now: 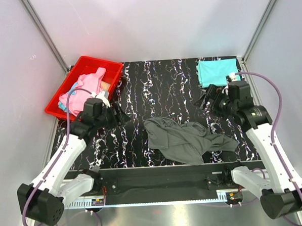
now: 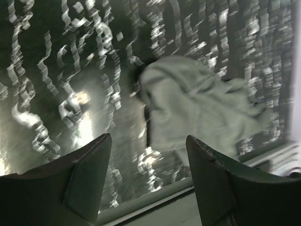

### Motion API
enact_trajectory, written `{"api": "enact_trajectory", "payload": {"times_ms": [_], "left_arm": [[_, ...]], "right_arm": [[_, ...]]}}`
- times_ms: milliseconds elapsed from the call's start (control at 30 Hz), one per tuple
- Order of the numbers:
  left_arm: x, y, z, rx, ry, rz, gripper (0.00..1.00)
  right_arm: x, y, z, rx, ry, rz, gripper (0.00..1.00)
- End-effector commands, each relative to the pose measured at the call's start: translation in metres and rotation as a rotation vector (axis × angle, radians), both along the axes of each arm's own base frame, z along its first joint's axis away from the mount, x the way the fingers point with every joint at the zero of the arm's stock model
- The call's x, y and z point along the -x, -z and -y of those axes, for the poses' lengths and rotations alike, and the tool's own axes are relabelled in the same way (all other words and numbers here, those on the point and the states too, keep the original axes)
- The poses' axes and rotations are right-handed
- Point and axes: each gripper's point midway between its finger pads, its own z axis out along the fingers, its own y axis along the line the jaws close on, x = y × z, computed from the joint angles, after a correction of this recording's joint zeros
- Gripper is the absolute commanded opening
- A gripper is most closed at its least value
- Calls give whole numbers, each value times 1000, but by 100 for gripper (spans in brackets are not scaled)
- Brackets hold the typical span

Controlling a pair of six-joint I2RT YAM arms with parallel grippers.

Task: Fold and stack the t-shirts
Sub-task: Move the tshirt to the center of the board, then flatten the tshirt out

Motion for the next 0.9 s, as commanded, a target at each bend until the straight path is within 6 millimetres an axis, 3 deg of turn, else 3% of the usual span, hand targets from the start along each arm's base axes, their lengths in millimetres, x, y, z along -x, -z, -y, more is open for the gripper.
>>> {"api": "enact_trajectory", "payload": {"times_ms": [0,100,200,267,367,467,600,700,867], "left_arm": [[-1,-12,-4,-56,43,96,70],[1,-11,19,-7,133,102,70],[6,5,57,12,250,65,70],[10,14,72,-2,298,53,70],[13,42,96,-43,346,-7,70],[19,75,106,-42,338,-105,69],[23,106,99,-82,278,-156,71],[25,119,97,-101,287,-173,74],[30,140,100,-101,302,-224,74]], "right_arm": [[-2,39,17,71,116,-123,97],[-5,64,23,89,173,-194,88],[-7,85,33,103,264,-249,79],[-8,92,35,92,283,-263,79],[-9,110,37,78,308,-308,77],[-10,130,38,64,308,-352,70],[-22,153,31,25,260,-343,64],[-32,161,17,-20,192,-353,62],[-59,178,14,-22,202,-357,63]]}}
